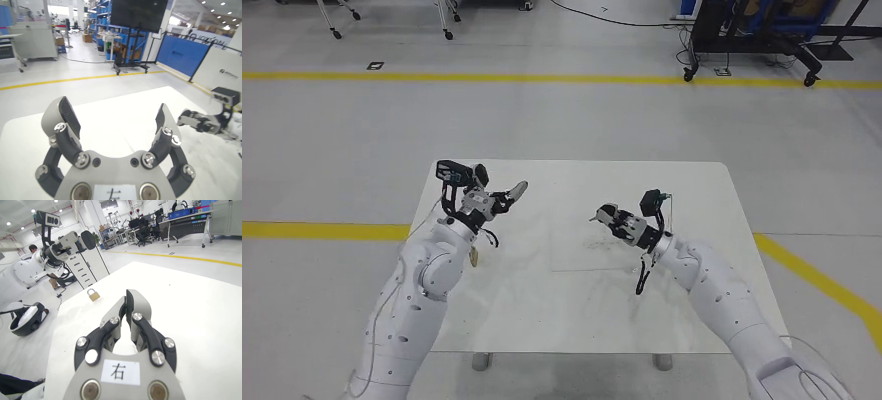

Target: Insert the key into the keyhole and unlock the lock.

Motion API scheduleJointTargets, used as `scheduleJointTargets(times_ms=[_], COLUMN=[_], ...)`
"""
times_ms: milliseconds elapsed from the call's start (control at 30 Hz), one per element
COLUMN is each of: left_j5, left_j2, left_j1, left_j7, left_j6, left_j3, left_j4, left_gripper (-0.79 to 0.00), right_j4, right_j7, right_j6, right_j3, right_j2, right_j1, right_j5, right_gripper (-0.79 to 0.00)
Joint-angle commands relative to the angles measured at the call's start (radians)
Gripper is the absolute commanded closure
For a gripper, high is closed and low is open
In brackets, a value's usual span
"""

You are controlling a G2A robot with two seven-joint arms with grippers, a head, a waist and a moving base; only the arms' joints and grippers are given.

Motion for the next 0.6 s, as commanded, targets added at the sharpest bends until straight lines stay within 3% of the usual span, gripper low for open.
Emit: scheduleJointTargets(times_ms=[0,133,300,467,567], left_j5=[-0.221,-0.563,-0.904,-1.089,-1.073], left_j2=[-0.002,-0.004,0.001,0.006,0.01], left_j1=[-0.01,-0.042,-0.081,-0.106,-0.119], left_j7=[-0.082,-0.304,-0.575,-0.726,-0.774], left_j6=[-0.093,-0.167,-0.155,-0.113,-0.139], left_j3=[0.01,0.04,0.054,0.059,0.064], left_j4=[0.022,0.077,0.121,0.156,0.166], left_gripper=[-0.785,-0.785,-0.785,-0.785,-0.785], right_j4=[0.006,-0.036,-0.089,-0.087,-0.03], right_j7=[0.052,0.199,0.464,0.717,0.864], right_j6=[-0.067,-0.067,-0.067,-0.067,-0.067], right_j3=[-0.009,-0.059,-0.108,-0.124,-0.124], right_j2=[-0.006,-0.017,-0.016,-0.02,-0.023], right_j1=[-0.004,-0.008,-0.003,0.008,0.034], right_j5=[0.14,0.429,0.877,1.285,1.435], right_gripper=[0.0,0.0,0.0,0.0,0.0])
